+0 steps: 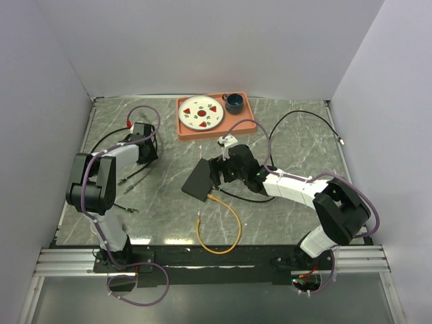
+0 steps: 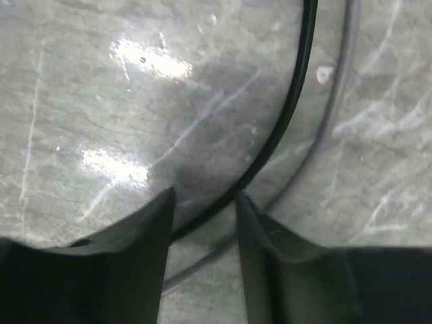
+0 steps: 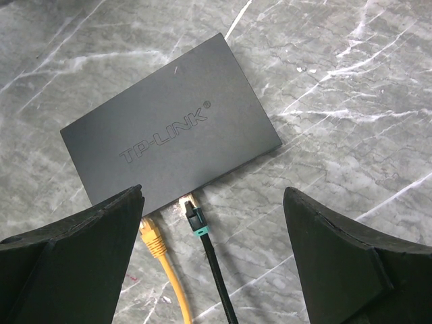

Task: Insert the plug into the switch port

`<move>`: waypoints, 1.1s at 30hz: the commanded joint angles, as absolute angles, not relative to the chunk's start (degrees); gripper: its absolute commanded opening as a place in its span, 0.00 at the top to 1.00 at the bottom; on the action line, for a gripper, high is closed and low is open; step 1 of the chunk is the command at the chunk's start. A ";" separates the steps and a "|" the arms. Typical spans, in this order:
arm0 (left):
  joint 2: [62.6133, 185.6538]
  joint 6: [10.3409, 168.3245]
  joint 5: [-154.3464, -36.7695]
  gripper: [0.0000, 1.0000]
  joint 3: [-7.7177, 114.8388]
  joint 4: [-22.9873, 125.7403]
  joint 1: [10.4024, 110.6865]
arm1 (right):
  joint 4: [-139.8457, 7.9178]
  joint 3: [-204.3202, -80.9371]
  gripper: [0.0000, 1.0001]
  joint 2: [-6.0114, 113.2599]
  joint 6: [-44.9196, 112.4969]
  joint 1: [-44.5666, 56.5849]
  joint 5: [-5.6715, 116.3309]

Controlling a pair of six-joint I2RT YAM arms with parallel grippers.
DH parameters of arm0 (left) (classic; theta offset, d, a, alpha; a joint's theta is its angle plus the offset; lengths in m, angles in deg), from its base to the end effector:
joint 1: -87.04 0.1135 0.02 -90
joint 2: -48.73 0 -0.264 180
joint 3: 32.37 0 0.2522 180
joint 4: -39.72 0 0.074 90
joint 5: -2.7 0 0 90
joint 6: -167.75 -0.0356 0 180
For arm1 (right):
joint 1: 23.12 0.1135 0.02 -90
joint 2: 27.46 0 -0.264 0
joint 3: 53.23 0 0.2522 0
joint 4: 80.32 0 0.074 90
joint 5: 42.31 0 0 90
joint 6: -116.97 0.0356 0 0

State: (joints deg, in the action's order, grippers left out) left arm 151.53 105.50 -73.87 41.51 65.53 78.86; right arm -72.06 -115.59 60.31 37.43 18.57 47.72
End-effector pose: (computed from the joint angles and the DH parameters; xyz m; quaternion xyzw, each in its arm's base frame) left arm 0.3595 -0.0433 0.1603 -0.1958 0.9267 0.0132 0.3206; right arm 0.2455 0.2187 0.2083 -0.2374 0.8490 0.2077 0.4239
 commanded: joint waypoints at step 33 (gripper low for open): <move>135.39 106.84 -96.43 0.99 37.38 57.44 72.64 | -75.26 -113.41 0.07 52.70 36.02 18.37 51.73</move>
State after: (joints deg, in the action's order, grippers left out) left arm 137.59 105.96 -90.89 37.95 60.22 73.74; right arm -72.10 -114.41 55.81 36.10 18.57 50.10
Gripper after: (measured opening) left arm 0.021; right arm 0.926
